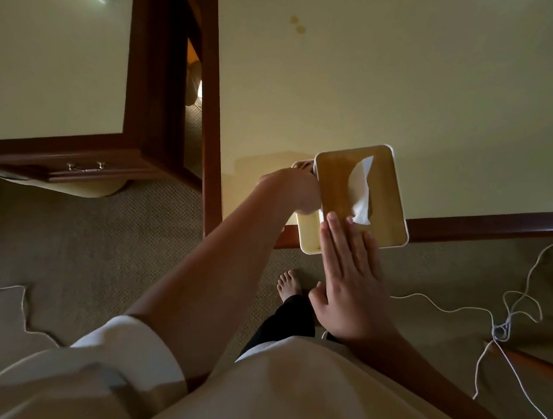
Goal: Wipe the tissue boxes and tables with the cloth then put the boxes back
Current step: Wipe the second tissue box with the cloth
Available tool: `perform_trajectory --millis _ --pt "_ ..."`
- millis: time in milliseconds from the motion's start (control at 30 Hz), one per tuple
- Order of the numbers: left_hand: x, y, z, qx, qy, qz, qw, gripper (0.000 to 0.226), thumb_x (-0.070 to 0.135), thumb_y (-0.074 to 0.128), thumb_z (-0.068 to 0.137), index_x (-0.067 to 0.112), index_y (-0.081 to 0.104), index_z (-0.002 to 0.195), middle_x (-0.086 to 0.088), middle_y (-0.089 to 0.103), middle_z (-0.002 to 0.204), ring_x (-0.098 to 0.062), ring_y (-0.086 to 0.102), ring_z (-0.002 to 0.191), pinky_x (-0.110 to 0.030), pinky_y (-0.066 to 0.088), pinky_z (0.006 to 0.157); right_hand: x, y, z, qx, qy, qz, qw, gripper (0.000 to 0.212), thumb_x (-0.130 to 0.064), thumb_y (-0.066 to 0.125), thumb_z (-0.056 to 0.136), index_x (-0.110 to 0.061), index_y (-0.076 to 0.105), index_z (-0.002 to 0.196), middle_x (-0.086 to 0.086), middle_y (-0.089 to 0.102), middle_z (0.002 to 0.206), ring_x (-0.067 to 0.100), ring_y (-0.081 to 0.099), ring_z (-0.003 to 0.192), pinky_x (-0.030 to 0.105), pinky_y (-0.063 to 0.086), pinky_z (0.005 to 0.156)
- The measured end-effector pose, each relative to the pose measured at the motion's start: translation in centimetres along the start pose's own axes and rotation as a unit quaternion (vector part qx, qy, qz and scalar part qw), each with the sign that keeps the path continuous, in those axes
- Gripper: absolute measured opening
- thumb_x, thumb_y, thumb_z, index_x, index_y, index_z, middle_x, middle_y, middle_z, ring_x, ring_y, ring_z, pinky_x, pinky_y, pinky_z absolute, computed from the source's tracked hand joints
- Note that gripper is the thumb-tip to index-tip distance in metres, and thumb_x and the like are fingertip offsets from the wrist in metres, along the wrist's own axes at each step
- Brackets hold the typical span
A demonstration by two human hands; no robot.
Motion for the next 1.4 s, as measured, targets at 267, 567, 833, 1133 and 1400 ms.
perform_trajectory --millis 267,567,833,1133,1400 --pt "-1.7 0.5 0.1 -0.038 0.024 -0.166 0.985 0.025 0.016 0.048 0.105 0.005 0.062 0.122 -0.016 0.075 0.104 -0.028 0.08 0.078 -0.048 0.067 0.071 -0.3 0.0 -0.2 -0.019 0.001 -0.033 0.999 0.098 -0.033 0.062 0.085 -0.002 0.013 0.164 0.015 0.006 0.173 0.034 0.008 0.16 0.055 0.015 0.128" --pt "-3.1 -0.1 -6.5 0.243 0.172 -0.235 0.925 0.022 0.031 0.059 0.105 0.012 0.068 0.108 0.001 0.071 0.092 -0.013 0.069 0.083 -0.04 0.059 0.072 -0.3 -0.4 -0.2 -0.006 0.0 0.011 1.0 0.096 -0.03 0.06 0.081 -0.001 0.018 0.163 0.015 0.01 0.173 0.032 0.009 0.16 0.056 0.019 0.127" --pt "-4.6 4.1 -10.5 0.266 0.26 -0.391 0.842 0.065 -0.001 0.064 0.097 0.027 0.044 0.153 0.008 0.076 0.093 -0.005 0.074 0.087 -0.024 0.06 0.085 -0.2 -0.5 0.1 -0.005 -0.017 0.051 0.999 0.099 -0.027 0.071 0.081 0.001 0.021 0.162 0.016 0.014 0.172 0.032 0.01 0.16 0.057 0.018 0.127" --pt "-4.0 4.9 -8.2 0.288 0.15 -0.355 0.877 0.048 0.027 0.072 0.099 0.029 0.042 0.137 0.005 0.073 0.093 -0.004 0.072 0.072 -0.016 0.056 0.06 1.0 -1.2 -0.7 0.063 0.006 0.086 0.994 0.09 -0.02 0.081 0.083 0.005 0.035 0.156 0.024 0.035 0.162 0.037 0.029 0.154 0.061 0.027 0.123" --pt "-2.0 4.9 -8.0 0.377 0.185 -0.304 0.855 0.018 0.03 0.072 0.097 0.026 0.056 0.104 0.009 0.07 0.088 -0.006 0.069 0.077 -0.029 0.06 0.07 1.4 -0.5 -0.8 0.043 -0.004 0.074 0.996 0.089 -0.019 0.077 0.084 0.003 0.032 0.158 0.022 0.03 0.166 0.034 0.025 0.156 0.059 0.024 0.125"
Point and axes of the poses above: each hand's wrist, its own z-axis towards the middle knuckle, its own y-axis out of the palm, x = y × z, the point moved 7 cm from there along z, towards the middle knuckle
